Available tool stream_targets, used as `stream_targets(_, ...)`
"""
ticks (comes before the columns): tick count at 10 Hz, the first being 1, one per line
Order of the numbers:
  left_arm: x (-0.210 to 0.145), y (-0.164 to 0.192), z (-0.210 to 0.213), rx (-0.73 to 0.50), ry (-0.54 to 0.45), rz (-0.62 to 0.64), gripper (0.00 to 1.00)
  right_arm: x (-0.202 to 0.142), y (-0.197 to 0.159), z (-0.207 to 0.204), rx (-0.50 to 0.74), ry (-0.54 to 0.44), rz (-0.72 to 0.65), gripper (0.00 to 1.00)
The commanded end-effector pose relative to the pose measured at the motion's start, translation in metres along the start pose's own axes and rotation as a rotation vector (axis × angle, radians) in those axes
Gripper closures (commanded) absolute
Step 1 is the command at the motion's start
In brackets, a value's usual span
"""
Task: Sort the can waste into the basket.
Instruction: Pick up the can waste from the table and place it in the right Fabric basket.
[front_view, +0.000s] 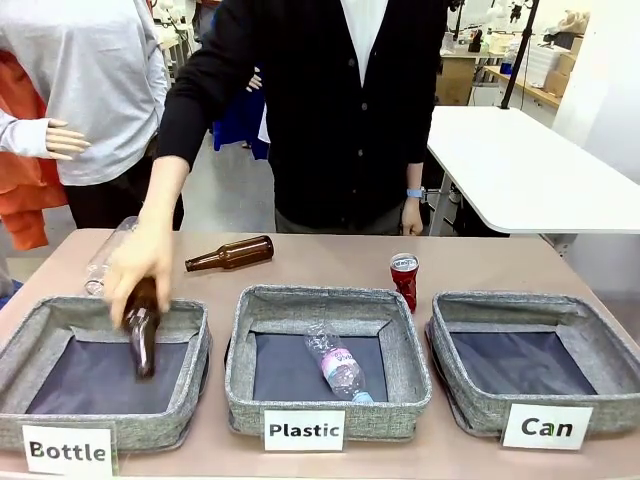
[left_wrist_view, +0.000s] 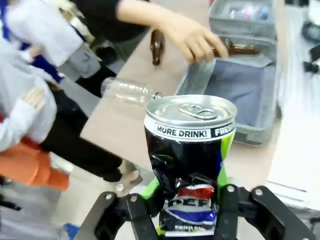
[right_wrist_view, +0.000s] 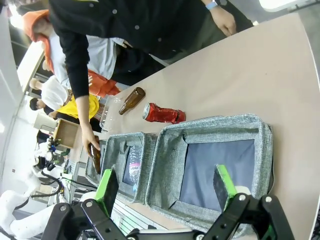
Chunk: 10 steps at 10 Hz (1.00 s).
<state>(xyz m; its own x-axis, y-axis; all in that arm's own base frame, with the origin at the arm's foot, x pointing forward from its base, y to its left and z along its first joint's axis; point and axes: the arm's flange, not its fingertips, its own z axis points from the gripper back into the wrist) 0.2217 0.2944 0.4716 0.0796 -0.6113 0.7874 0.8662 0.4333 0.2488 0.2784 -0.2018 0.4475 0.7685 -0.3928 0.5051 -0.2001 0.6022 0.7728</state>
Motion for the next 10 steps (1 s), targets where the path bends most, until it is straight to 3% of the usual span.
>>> stream_targets(1,-0.024,-0.017,0.001,0.045,-0.112,-0.009,1.0,0.003,-0.001,-0.001,0.025,-0.025,0.024,0.0)
stream_targets(3,-0.036,-0.016,0.003,0.062,-0.148,0.025,1.0,0.003,-0.001,-0.001,0.025,-0.025,0.024,0.0)
stream_targets(6,-0.024,-0.001,-0.007,0.03,-0.171,0.047,1.0,0.003,-0.001,-0.001,0.025,-0.025,0.024,0.0)
stream_targets(8,0.0,0.008,-0.014,0.002,-0.146,0.021,1.0,0.003,-0.001,-0.001,0.025,-0.025,0.024,0.0)
stream_targets(10,0.054,0.018,-0.035,-0.055,-0.113,0.027,1.0,0.003,-0.001,-0.001,0.025,-0.025,0.024,0.0)
